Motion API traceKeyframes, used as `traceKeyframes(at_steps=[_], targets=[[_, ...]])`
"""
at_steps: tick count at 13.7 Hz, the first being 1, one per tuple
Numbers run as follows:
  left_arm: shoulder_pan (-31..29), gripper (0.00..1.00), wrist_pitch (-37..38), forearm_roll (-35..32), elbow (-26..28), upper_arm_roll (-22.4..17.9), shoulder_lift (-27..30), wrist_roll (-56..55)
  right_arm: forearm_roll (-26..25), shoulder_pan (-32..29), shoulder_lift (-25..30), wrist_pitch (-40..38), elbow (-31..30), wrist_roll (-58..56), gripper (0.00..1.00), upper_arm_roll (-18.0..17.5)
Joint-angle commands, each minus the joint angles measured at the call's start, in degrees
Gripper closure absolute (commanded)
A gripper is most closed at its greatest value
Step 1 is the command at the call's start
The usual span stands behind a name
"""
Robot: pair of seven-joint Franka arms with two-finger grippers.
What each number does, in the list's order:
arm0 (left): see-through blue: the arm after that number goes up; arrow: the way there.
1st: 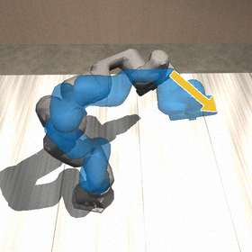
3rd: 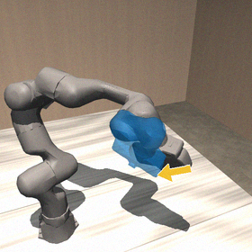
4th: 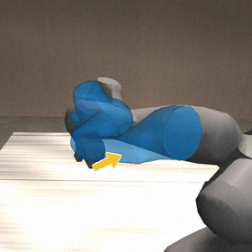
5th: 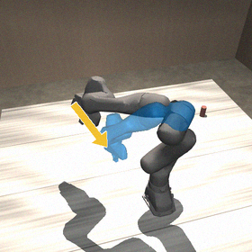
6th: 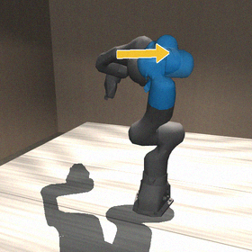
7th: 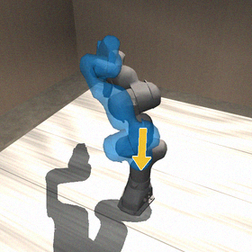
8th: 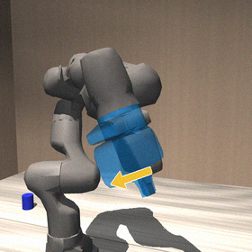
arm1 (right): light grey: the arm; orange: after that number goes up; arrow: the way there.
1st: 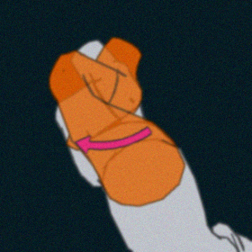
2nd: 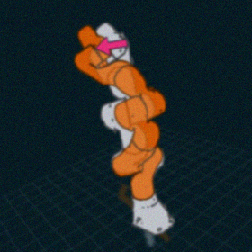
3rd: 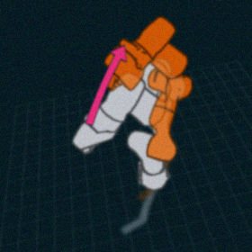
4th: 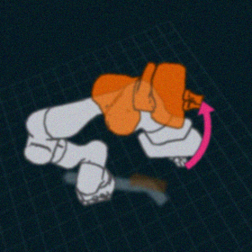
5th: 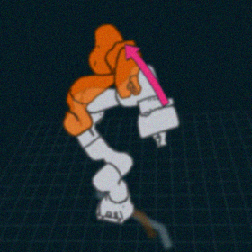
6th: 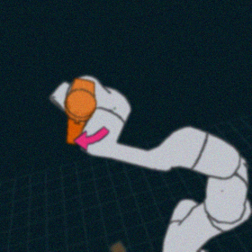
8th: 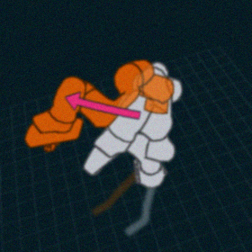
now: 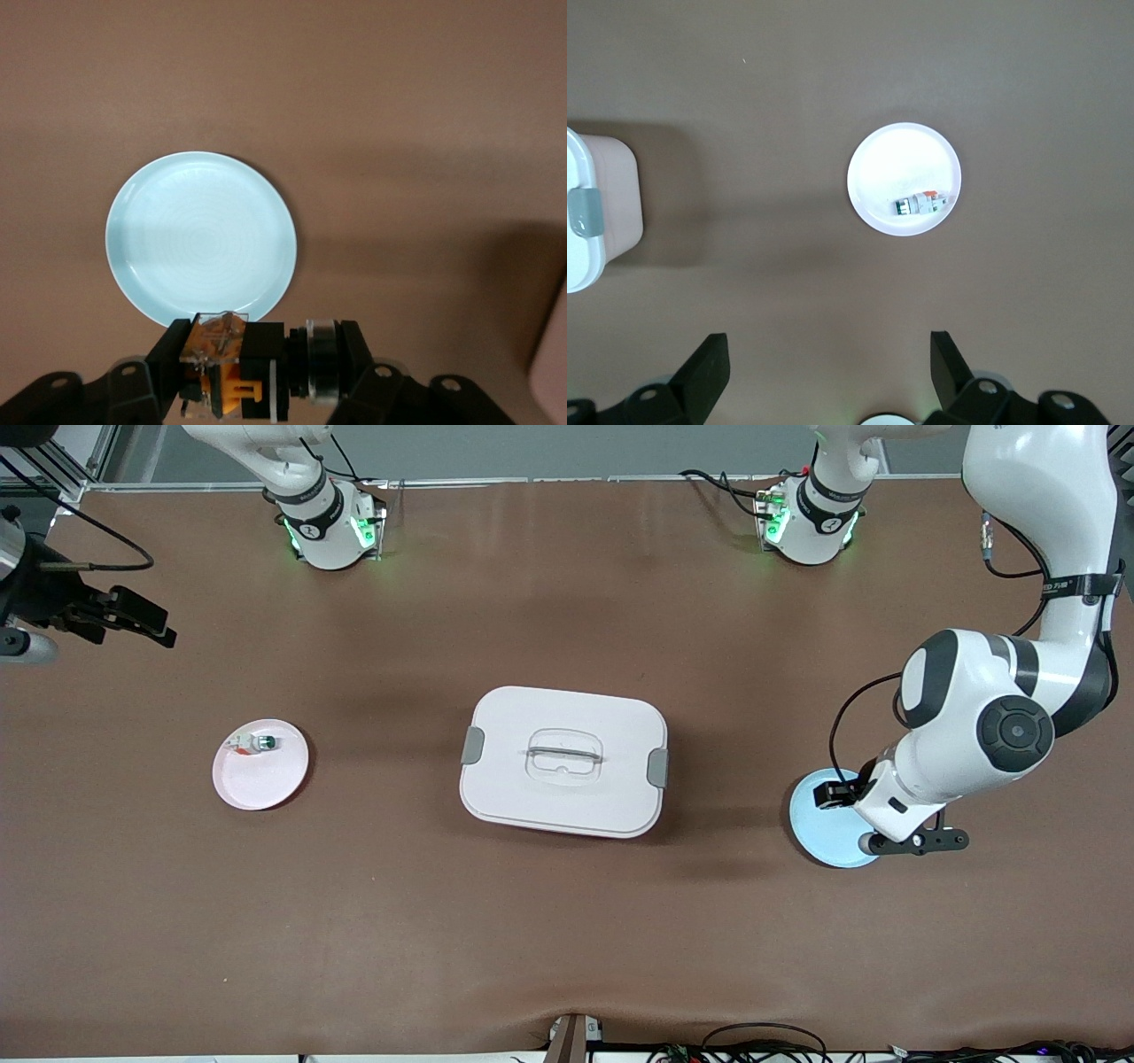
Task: Transfer orange switch to right arm and place
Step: 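Close the left gripper on the orange switch and lift it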
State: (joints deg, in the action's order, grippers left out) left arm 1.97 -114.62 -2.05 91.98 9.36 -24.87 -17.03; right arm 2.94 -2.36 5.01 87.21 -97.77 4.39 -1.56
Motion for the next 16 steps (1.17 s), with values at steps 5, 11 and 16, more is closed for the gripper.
traceKeyframes(at_steps=[5,11,16], targets=[[-0.3,0.77,5.0,6.3,-7.8,4.6,0.4,-24.9,-1.4,-1.4,-8.7,-0.9,4.3,-2.9,0.00,-0.7],[-0.2,0.79,4.9,13.8,-10.0,8.2,2.9,-39.7,-1.4,-2.7,-11.8,-3.8,4.4,-4.0,0.00,-0.7],[0.1,0.79,3.7,14.4,-10.8,12.7,3.1,-59.1,-1.1,-4.6,-16.9,-4.6,6.0,-3.2,0.00,-0.7]])
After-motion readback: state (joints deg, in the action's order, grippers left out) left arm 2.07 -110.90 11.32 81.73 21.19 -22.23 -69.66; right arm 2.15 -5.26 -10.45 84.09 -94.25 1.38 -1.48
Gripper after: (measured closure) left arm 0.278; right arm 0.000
